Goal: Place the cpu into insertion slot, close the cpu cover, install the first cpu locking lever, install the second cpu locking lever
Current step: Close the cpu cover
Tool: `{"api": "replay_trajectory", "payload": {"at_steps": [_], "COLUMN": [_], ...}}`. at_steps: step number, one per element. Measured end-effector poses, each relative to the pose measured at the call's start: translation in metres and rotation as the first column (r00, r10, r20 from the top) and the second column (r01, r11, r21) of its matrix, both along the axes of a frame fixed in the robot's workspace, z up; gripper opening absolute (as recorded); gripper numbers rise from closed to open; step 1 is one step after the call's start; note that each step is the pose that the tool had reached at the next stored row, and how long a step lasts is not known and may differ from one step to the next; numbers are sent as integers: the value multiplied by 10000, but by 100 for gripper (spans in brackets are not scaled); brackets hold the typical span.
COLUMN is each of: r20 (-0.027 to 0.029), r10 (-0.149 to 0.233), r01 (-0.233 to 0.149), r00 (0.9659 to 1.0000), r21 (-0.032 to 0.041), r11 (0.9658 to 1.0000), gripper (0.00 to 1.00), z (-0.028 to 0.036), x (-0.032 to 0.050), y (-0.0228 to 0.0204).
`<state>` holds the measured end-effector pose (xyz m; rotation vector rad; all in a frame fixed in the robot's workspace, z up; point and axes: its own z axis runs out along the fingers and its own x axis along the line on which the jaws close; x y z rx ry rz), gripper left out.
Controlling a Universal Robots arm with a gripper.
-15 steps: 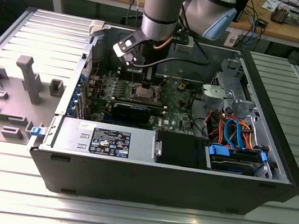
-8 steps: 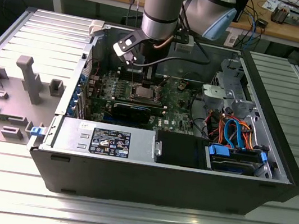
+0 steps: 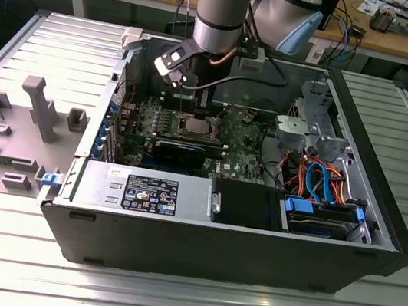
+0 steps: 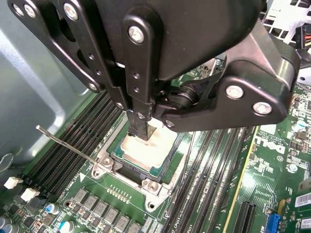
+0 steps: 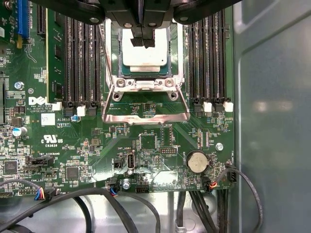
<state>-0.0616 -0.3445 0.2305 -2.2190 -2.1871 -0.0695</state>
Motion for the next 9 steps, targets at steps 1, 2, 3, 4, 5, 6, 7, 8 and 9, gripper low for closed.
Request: {"api": "replay_trajectory", "payload": {"at_steps": [1,2,3,4,5,6,7,8,9], "r20": [0,0,-1,-1,-1,-1,0,-1,-1], "r10": [0,0,0,0,0,0,0,0,0], "r01": [0,0,0,0,0,0,0,0,0], "r00": [10000,10000,10000,10000,10000,10000,10000,10000,10000], "r21": [0,1,0,0,-1,-1,-1,-2,-2], "r11": [10000,10000,10000,10000,10000,10000,10000,10000,10000], "gripper": [11,11,11,11,11,11,11,11,11], "z": [3,5,8,13,17,20,27,32,35], "x": [0,0,0,0,0,0,0,0,0], "y": [0,0,0,0,0,0,0,0,0]}}
